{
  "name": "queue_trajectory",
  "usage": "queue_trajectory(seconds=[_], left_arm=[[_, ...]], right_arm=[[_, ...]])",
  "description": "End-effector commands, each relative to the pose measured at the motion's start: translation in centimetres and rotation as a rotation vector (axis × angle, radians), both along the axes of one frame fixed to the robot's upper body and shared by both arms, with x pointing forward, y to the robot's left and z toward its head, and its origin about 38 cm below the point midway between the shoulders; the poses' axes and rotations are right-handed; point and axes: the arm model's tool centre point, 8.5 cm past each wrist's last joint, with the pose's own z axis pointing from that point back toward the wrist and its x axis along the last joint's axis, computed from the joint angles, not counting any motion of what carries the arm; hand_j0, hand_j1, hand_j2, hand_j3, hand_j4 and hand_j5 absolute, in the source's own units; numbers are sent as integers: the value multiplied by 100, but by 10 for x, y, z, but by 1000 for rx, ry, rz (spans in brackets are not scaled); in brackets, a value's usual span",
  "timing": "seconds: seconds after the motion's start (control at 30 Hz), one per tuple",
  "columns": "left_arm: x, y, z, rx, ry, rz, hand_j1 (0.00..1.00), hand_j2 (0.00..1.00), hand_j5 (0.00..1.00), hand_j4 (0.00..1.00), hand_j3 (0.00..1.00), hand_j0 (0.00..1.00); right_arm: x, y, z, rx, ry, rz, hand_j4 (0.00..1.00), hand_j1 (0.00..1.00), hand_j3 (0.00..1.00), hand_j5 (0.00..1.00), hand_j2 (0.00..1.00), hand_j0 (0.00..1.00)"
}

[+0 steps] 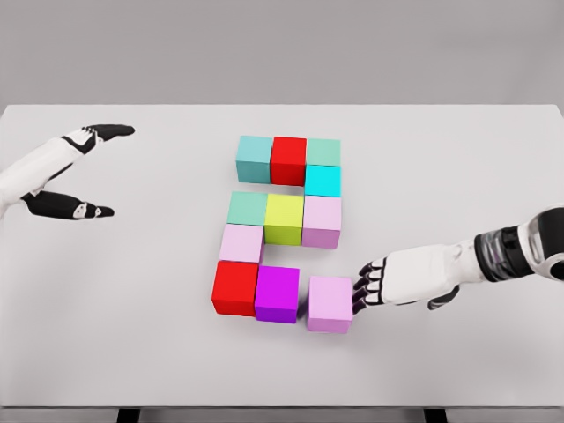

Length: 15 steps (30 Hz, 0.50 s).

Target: Assemble the squares on the desktop into the number 2

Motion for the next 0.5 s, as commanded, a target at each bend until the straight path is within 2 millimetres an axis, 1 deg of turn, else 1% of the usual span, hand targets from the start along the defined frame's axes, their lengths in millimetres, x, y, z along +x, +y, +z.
queue_trajectory(seconds=[0.0,0.23,0.47], left_arm=[[1,0,1,-28,-8,10,100,100,100,100,100,100],[0,6,-3,-10,-1,29,100,100,100,100,100,100],[0,6,-3,-6,-2,31,100,100,100,100,100,100]], right_arm=[[0,3,0,12,8,1,100,100,100,100,100,100],[-2,6,-3,13,18,9,100,100,100,100,100,100],[-1,7,-1,24,22,7,100,100,100,100,100,100]])
